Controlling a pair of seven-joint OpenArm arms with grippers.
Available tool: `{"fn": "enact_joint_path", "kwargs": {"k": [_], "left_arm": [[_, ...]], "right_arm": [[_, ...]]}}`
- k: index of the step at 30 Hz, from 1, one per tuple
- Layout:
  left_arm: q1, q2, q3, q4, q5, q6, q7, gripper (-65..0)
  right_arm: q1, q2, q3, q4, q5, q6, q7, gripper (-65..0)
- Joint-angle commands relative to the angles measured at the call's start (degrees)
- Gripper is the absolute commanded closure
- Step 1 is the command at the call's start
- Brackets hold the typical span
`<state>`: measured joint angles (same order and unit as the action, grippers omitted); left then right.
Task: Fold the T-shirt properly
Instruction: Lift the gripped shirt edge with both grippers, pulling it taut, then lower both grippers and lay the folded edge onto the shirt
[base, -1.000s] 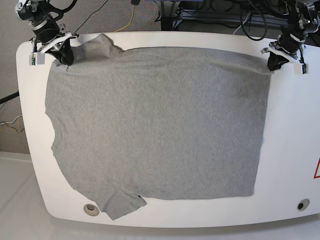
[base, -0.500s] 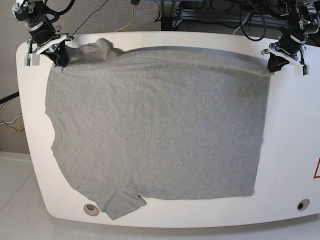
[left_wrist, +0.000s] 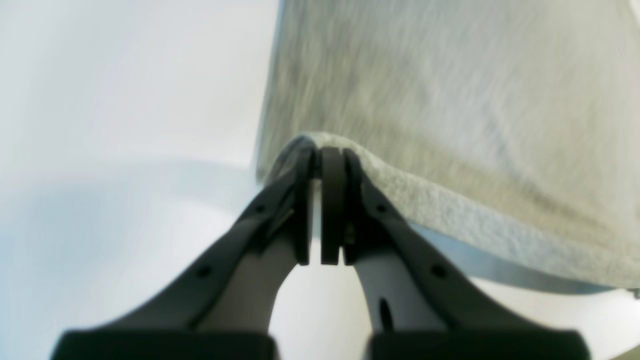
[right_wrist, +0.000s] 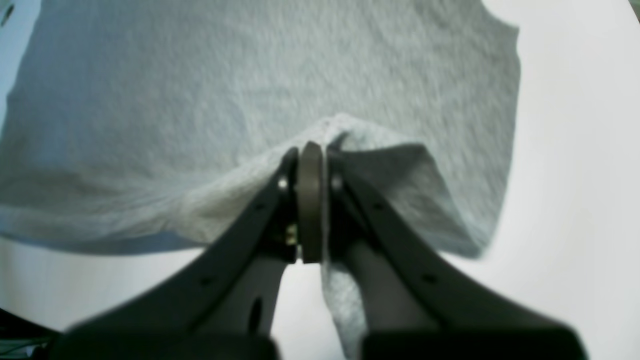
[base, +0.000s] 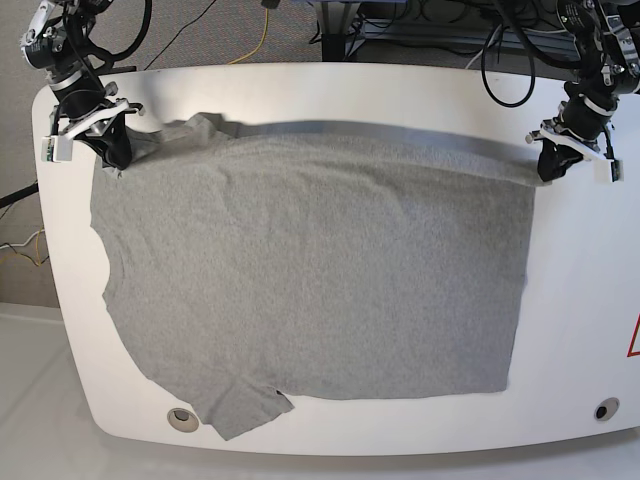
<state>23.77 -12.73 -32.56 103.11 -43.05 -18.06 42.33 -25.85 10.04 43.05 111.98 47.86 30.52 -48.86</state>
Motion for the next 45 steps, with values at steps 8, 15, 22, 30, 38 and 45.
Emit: {"fn": "enact_joint_path", "kwargs": {"k": [8, 15, 22, 30, 38, 45], "left_arm": [[-5.0, -0.8, -0.1, -1.7, -0.7, -0.3, 0.6, 0.0], [-8.2, -0.7, 0.1, -4.7, -0.6, 0.1, 1.1, 0.0], [-9.6, -0.7, 1.3, -6.3, -0.4, 0.2, 1.2, 0.0], [-11.6, -0.9, 4.0, -7.1, 1.6, -0.1, 0.3, 0.0], [-14.9, -0.9, 3.4, -10.1, 3.9, -0.1, 0.4, 0.0], [-16.1, -0.9, 3.4, -12.1, 5.0, -0.3, -0.5, 0.0]], "right_arm": [[4.8, 0.7, -0.5, 0.7, -2.6, 0.6, 1.6, 0.0], [7.1, 0.8, -1.2, 0.4, -4.2, 0.3, 1.8, 0.0], [8.6, 1.0, -2.4, 0.2, -5.3, 0.2, 1.9, 0.0], [12.2, 2.1, -5.4, -1.2, -5.5, 0.4, 0.7, 0.0], [19.6, 4.0, -7.7, -9.4, -5.3, 0.1, 0.7, 0.0], [25.0, 4.9, -9.3, -16.9, -5.6, 0.2, 0.9, 0.0]]}}
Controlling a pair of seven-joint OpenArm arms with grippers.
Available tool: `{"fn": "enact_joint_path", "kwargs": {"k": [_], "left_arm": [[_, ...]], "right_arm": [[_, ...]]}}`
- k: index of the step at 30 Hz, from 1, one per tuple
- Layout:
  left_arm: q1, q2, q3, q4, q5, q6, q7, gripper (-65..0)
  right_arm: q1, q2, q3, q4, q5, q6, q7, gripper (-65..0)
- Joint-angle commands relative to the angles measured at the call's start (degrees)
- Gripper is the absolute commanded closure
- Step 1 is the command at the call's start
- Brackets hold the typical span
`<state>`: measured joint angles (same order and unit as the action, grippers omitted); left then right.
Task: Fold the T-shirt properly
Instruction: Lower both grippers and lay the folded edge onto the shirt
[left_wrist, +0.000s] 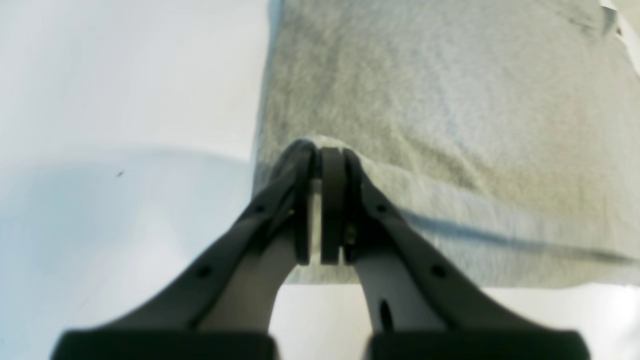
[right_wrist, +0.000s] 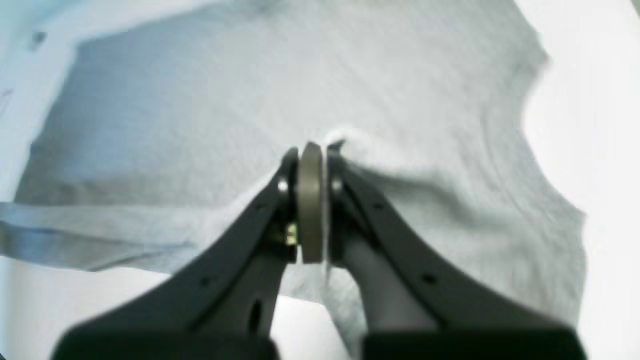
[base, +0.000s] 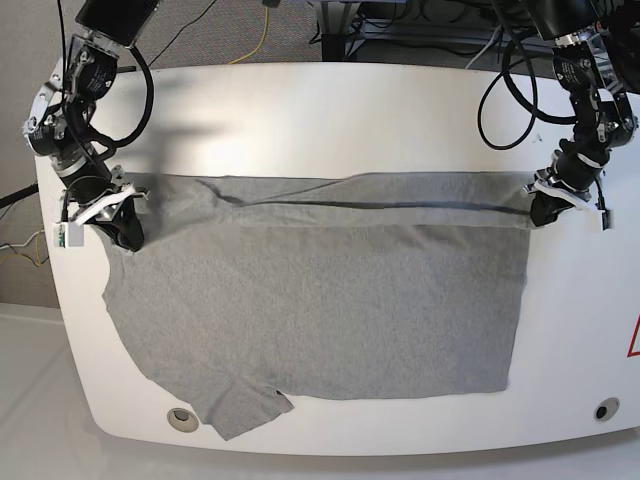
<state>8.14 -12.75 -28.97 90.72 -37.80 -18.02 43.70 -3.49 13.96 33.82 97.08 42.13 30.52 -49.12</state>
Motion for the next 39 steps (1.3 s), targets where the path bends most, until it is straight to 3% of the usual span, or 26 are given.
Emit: {"fn": "enact_joint_path", "kwargs": {"k": [1, 18, 39], "left_arm": [[-0.6, -0.9, -0.2, 0.1, -0.2, -0.4, -1.9, 0.0], [-3.3, -0.9, 0.1, -7.1, -0.2, -0.6, -4.1, 0.0], [-6.5, -1.3, 2.7, -11.4, 0.1, -0.7, -5.0, 0.0]], "right_arm": [[3.1, 1.0, -0.1, -2.6, 0.2, 0.2, 1.1, 0.0], [7.9, 0.8, 1.5, -9.1, -0.7, 0.3, 1.7, 0.0], [13.2, 0.5, -5.6, -15.3, -8.8, 0.6, 3.4, 0.0]]}}
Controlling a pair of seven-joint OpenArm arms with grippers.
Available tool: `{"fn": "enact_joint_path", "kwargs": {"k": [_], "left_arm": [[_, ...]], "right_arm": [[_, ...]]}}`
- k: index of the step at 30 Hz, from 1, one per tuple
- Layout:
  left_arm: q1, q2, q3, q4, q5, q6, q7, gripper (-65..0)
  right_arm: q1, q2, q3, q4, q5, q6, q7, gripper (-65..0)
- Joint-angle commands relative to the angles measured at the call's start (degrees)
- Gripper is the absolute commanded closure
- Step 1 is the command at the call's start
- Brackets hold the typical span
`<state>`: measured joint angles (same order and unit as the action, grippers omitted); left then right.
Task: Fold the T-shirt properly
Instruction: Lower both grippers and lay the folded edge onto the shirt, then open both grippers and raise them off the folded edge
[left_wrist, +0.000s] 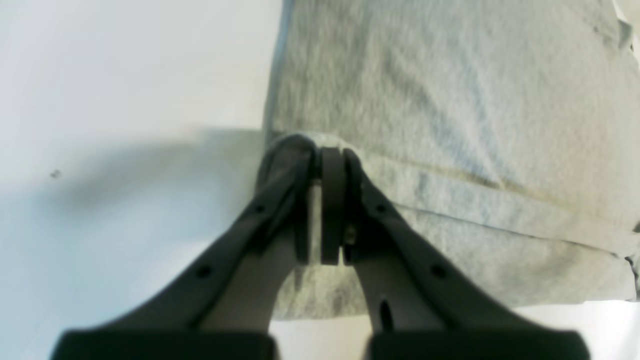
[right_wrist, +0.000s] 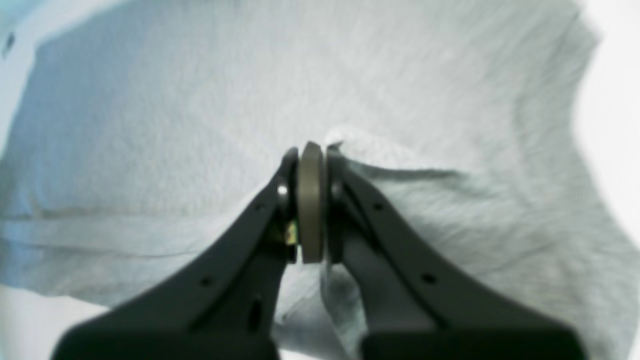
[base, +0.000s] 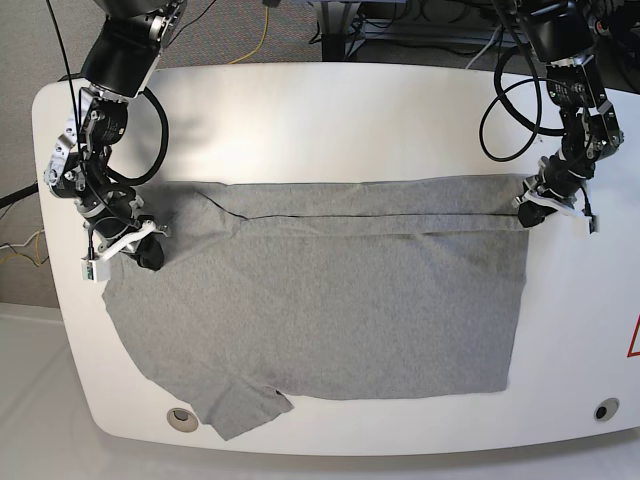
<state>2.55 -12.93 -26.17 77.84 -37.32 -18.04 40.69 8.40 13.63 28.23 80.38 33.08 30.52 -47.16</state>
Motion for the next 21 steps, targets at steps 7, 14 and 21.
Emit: {"fn": "enact_joint_path", "kwargs": {"k": [7, 14, 21], "left_arm": [[0.0, -1.7, -0.1, 2.9, 2.6, -0.6, -3.5, -22.1], [2.7, -2.1, -0.4, 4.0, 4.1, -0.5, -4.9, -31.4], [4.2, -2.1, -0.1, 8.0, 4.4, -0.6, -5.2, -30.7]], "right_arm": [[0.8, -0.5, 0.3, 2.9, -2.6, 1.2, 1.5, -17.8], [-0.4, -1.8, 0.2, 4.9, -8.6, 1.6, 2.5, -35.8], [-1.0, -2.1, 1.0, 5.8, -13.2, 2.4, 3.0, -36.2]]}}
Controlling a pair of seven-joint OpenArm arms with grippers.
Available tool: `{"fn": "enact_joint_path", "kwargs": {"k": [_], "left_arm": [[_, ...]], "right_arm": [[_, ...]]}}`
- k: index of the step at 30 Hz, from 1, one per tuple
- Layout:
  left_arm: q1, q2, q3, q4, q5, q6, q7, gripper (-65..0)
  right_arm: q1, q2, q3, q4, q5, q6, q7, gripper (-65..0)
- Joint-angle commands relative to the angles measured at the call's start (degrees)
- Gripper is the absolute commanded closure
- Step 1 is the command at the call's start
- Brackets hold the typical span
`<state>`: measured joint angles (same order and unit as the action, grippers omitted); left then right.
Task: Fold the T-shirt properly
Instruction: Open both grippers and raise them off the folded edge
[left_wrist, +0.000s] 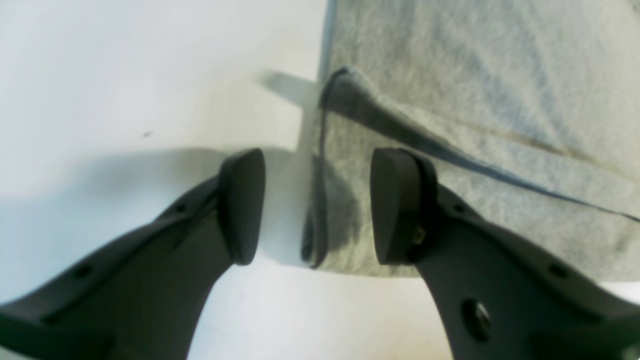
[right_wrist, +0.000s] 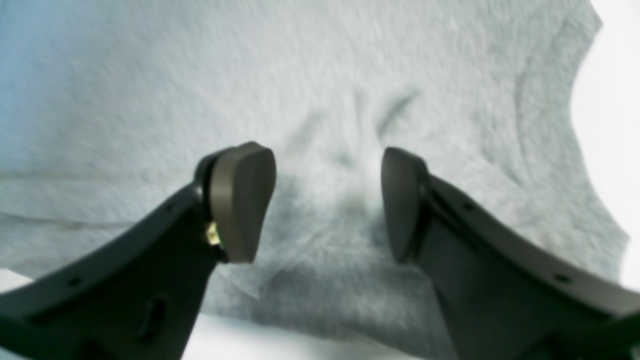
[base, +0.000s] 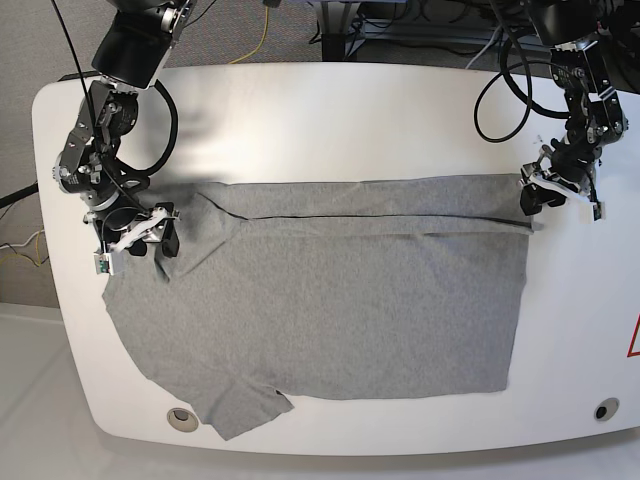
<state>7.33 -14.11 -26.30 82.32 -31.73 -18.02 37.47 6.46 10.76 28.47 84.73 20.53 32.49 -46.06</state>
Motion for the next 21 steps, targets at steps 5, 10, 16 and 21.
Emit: {"fn": "enact_joint_path", "kwargs": {"k": [5, 10, 16, 21], "left_arm": [[-0.1, -0.9, 0.0, 5.4, -0.7, -0.6, -1.9, -30.7], [0.5, -1.0, 0.0, 7.7, -0.8, -0.5, -1.8, -30.4], [1.8, -1.9, 0.3, 10.8, -1.2, -0.4, -1.6, -30.1], [3.7, -3.4, 0.8, 12.3, -1.3, -0.8, -2.1, -29.4]], "right_arm": [[0.2, 1.0, 2.6, 2.2, -1.8, 1.0, 2.2, -36.8], [-1.4, 1.6, 5.7, 4.1, -1.4, 0.9, 2.1, -36.9], [-4.4, 3.3, 10.1, 5.8, 0.6, 0.1, 1.2, -36.0], [-7.4, 4.0, 12.5, 5.8, 1.6, 0.1, 1.5, -35.7]]}}
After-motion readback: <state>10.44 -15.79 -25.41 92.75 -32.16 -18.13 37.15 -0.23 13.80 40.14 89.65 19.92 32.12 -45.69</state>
